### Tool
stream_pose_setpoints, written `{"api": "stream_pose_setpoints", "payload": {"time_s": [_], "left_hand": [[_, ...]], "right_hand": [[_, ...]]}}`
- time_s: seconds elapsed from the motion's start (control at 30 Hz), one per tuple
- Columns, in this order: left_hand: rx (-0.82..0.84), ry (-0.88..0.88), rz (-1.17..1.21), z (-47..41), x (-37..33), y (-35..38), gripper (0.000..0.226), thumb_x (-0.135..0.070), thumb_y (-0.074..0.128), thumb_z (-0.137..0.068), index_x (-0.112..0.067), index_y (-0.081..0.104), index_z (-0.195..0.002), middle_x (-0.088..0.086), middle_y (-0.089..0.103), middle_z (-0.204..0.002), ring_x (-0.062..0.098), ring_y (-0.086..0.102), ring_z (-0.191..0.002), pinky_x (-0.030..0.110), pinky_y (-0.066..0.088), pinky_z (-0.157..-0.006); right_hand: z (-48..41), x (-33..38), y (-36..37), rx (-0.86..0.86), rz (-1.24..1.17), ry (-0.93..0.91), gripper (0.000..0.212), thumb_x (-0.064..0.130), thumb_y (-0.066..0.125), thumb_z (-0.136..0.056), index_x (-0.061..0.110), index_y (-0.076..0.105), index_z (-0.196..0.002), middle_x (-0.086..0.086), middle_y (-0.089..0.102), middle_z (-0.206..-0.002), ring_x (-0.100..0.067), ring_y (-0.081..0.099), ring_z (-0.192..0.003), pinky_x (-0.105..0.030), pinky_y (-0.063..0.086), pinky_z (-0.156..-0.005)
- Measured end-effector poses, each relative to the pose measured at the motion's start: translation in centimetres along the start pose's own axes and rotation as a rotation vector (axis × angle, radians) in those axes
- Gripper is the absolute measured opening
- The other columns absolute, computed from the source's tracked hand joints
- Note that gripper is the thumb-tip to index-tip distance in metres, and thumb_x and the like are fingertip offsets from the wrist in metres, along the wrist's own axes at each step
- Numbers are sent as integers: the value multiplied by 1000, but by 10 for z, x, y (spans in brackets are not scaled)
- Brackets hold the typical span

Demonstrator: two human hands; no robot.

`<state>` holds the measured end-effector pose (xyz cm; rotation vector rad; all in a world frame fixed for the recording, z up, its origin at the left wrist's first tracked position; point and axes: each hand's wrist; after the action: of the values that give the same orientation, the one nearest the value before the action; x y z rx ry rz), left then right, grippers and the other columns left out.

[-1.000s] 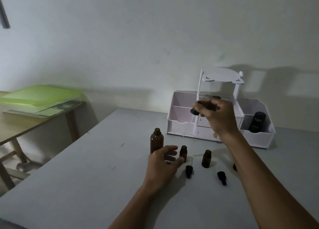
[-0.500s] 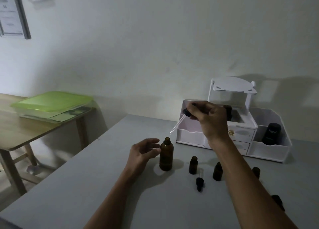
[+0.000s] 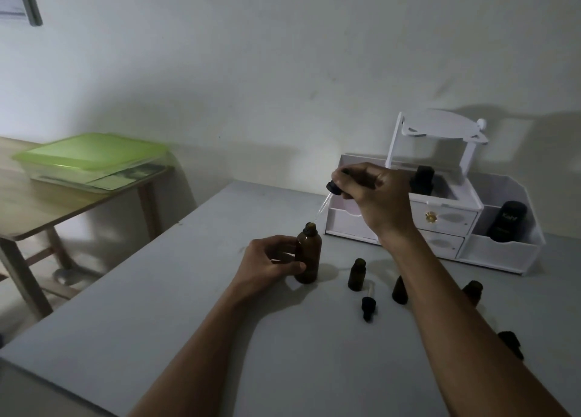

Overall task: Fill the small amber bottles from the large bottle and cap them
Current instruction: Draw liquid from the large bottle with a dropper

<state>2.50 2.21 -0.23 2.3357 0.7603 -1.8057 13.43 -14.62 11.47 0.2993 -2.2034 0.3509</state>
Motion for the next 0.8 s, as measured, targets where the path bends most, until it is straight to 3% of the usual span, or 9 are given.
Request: {"api": "stream_pose_setpoints", "payload": {"time_s": [0.17, 0.33, 0.53, 0.8], "left_hand": [[-4, 0, -29, -2, 4, -1, 41, -8, 82, -74, -16, 73, -114, 1, 77, -101, 15, 74, -93, 33, 59, -86], [3, 12, -54, -3, 4, -1, 40, -8, 82, -76, -17, 73, -114, -1, 77, -102, 12, 74, -90, 28, 59, -82], [4, 26, -55, -4, 5, -2, 39, -10, 82, -76, -20, 73, -113, -1, 77, -102, 12, 74, -89, 27, 59, -81], [8, 38, -65, -3, 3, -2, 38, -11, 82, -77, -29, 70, -109, -2, 76, -103, 12, 74, -90, 30, 59, -84]], "right_hand": [[6, -9, 11, 136, 65, 17, 4, 13, 76, -86, 15, 79, -88, 7, 77, -79, 0, 71, -70, -16, 56, -71], [14, -28, 22, 241, 177, 74, 11, 16, 77, -85, 11, 80, -94, 5, 76, -82, 5, 68, -66, -9, 51, -65], [14, -38, 23, 252, 177, 120, 10, 16, 78, -84, 10, 80, -92, 2, 78, -83, -3, 72, -73, -18, 58, -73], [16, -39, 26, 244, 199, 82, 7, 13, 78, -84, 8, 79, -89, 6, 74, -78, 4, 67, -68, -7, 51, -64]]}}
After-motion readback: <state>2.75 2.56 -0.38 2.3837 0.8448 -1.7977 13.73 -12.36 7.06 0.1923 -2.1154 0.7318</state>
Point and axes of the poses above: each hand's wrist, its own z-axis away from the middle knuckle, its own y-axis out of the palm, x = y × z
